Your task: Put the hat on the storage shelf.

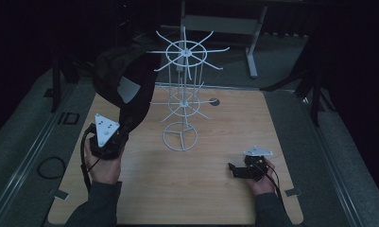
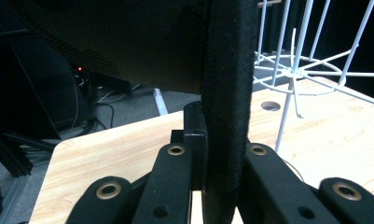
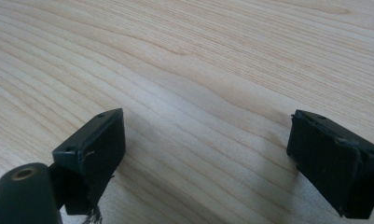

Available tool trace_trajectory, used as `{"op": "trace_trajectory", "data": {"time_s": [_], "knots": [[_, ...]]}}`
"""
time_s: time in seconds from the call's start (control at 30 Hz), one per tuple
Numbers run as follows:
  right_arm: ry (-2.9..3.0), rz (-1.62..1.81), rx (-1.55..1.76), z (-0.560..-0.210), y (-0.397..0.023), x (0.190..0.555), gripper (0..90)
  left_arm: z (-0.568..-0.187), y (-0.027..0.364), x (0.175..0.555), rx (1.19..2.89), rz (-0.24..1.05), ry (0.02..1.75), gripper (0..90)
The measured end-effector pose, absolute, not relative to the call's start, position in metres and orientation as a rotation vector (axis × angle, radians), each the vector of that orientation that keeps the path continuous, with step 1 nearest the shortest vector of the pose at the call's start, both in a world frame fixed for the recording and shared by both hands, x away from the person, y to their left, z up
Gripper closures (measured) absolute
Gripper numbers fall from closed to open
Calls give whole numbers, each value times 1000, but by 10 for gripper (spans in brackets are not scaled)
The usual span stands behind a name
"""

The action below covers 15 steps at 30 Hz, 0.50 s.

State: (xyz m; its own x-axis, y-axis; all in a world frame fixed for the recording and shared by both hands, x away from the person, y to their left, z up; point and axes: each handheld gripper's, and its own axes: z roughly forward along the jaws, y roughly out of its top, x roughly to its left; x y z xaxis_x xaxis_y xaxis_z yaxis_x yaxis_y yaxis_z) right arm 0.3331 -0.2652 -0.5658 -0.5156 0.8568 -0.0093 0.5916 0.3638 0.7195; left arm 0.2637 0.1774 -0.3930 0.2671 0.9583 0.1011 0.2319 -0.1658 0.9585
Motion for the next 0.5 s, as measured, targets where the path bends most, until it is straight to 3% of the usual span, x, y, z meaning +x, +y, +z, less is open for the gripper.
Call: {"op": "trace_trajectory", "data": {"time_s": [0.5], "knots": [[2247, 947, 1267, -566, -265, 333, 113, -406, 166, 263, 1640, 1000, 1102, 867]]}}
